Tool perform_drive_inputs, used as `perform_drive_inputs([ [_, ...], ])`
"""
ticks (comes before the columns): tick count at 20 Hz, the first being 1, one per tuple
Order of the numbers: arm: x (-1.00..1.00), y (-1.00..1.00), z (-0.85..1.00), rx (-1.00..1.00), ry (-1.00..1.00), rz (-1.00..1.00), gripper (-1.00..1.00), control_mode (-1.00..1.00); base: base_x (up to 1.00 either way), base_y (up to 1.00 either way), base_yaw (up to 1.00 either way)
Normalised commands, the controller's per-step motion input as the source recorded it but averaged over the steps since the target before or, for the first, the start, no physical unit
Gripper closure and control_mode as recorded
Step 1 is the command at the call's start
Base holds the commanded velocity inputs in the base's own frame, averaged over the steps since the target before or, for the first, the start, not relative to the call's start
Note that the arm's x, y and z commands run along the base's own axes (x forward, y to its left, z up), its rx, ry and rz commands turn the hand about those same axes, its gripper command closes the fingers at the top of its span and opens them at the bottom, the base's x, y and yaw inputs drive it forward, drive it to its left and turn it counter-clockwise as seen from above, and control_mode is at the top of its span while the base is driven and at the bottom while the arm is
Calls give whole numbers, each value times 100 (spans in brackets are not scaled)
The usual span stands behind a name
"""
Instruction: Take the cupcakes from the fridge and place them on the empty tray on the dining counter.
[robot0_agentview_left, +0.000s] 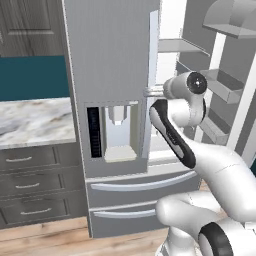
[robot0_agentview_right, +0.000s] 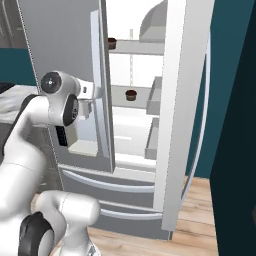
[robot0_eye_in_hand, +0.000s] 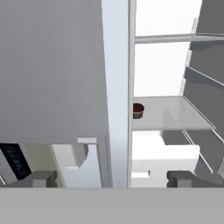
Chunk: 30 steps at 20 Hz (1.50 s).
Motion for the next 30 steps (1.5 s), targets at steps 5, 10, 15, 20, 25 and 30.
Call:
perform_drive_inputs([
  [5,46,0,-1,0,0,2,-100,-100,0,0,0],
  [10,51,0,0,0,0,0,-100,-100,0,0,0],
  [15,54,0,-4,0,0,0,-100,-100,0,0,0],
  [20,57,0,-10,0,0,0,-100,-100,0,0,0],
  [25,56,0,-11,0,0,0,-100,-100,0,0,0],
  [30,58,0,-13,0,0,0,-100,-100,0,0,0],
])
